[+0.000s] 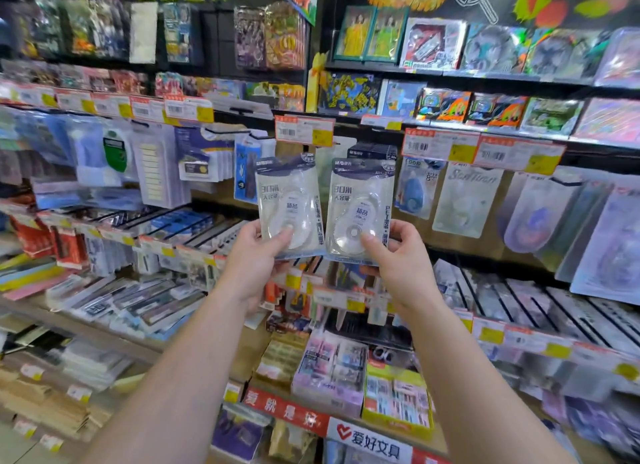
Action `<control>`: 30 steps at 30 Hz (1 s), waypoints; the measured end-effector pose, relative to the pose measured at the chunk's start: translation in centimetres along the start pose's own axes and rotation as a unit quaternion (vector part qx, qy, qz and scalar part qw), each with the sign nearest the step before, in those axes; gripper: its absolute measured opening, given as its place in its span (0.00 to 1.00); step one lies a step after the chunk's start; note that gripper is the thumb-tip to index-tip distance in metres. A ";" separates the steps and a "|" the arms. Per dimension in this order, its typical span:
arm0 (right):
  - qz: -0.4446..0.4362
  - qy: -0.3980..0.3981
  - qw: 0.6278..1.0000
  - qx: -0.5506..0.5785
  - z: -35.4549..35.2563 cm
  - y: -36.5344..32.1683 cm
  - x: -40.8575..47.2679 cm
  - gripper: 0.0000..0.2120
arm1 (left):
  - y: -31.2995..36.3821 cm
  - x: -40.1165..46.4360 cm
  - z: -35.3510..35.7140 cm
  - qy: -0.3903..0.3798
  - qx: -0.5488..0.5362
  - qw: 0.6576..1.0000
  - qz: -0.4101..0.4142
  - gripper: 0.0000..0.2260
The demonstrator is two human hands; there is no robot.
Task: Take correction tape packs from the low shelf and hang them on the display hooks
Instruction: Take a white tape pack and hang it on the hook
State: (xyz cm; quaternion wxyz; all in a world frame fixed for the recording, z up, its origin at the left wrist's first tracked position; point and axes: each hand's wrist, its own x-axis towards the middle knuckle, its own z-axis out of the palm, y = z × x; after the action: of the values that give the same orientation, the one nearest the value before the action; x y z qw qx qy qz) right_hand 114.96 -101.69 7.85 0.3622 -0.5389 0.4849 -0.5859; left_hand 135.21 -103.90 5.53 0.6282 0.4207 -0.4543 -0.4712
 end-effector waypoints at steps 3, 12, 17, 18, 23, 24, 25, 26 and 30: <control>-0.006 -0.003 1.000 0.010 -0.5 0.1 2.1 0.18 | 0.2 1.1 0.8 0.019 -0.016 1.000 0.016 0.16; -0.013 -0.026 1.000 0.005 -1.3 1.2 6.3 0.20 | -1.0 3.4 2.6 0.031 -0.038 0.998 0.044 0.15; -0.006 -0.020 1.000 0.007 -1.0 2.0 6.9 0.22 | -1.7 3.9 2.4 0.020 -0.042 0.998 0.045 0.14; -0.005 -0.015 1.000 0.005 -0.9 2.2 7.0 0.22 | -1.9 4.0 2.4 0.014 -0.043 0.998 0.044 0.14; -0.002 0.004 1.000 0.005 -0.3 2.8 7.5 0.24 | -2.6 4.9 1.5 -0.011 -0.045 0.998 0.031 0.15; -0.001 0.010 1.000 0.004 -0.1 3.0 7.6 0.25 | -2.7 5.1 1.4 -0.017 -0.045 0.998 0.026 0.18; 0.000 0.015 1.000 0.001 0.1 3.1 7.6 0.26 | -2.7 5.2 1.2 -0.022 -0.047 0.998 0.021 0.19; 0.001 0.020 1.000 -0.002 0.2 3.2 7.6 0.27 | -2.7 5.4 1.0 -0.026 -0.049 0.998 0.016 0.20; 0.003 0.039 0.999 0.014 0.7 3.4 7.7 0.20 | -2.9 6.0 0.3 -0.044 -0.052 0.998 0.006 0.18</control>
State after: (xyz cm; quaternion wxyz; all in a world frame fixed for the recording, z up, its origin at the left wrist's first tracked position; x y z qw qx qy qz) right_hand 114.11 -110.02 6.66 0.3520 -0.5092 0.4919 -0.6122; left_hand 135.17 -110.32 3.91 0.6312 0.3633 -0.4589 -0.5089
